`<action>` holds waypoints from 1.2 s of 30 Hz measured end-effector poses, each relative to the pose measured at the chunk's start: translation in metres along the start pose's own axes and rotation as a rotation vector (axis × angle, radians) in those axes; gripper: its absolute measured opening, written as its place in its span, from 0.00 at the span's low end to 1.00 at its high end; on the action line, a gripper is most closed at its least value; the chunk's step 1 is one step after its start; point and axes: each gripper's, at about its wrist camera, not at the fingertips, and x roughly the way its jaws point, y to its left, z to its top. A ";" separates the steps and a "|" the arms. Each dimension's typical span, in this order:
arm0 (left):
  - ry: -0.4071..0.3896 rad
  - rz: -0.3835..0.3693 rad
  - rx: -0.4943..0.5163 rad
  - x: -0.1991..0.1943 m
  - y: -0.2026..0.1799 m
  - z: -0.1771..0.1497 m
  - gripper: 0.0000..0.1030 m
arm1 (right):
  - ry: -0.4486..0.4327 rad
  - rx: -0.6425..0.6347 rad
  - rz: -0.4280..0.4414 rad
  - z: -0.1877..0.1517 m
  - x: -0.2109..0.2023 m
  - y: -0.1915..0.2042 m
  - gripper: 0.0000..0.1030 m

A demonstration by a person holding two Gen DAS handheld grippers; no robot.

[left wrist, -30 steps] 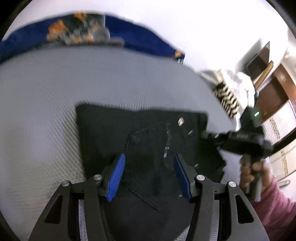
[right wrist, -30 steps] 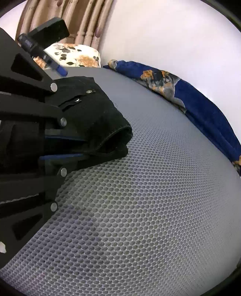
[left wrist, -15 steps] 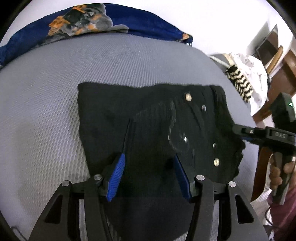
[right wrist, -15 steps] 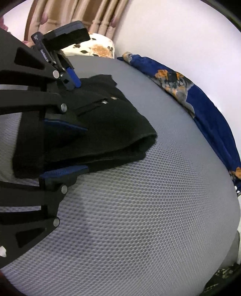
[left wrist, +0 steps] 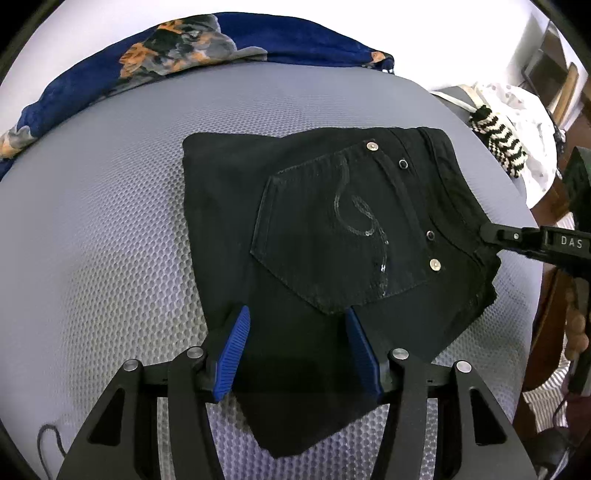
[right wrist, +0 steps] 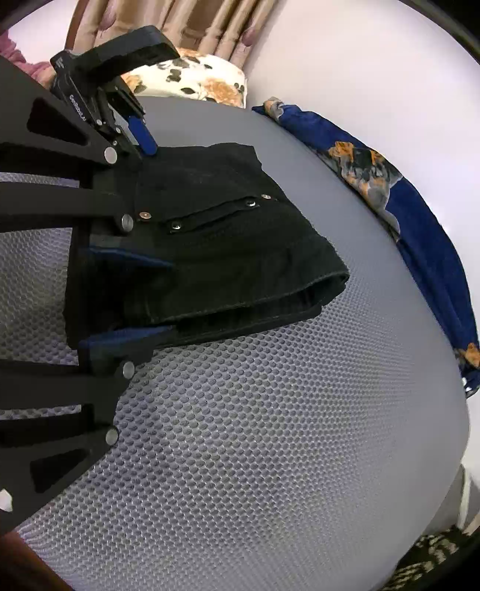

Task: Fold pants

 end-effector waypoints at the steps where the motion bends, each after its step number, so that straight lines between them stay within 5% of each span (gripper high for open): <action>1: 0.000 -0.001 -0.002 -0.001 -0.001 0.000 0.54 | -0.003 0.004 0.013 0.000 -0.003 -0.001 0.15; 24: 0.034 0.044 0.049 0.005 -0.005 -0.018 0.54 | 0.003 -0.033 -0.084 -0.026 -0.007 0.006 0.11; 36: 0.027 0.057 0.050 0.007 -0.007 -0.018 0.55 | 0.035 -0.011 -0.062 -0.024 0.001 -0.001 0.13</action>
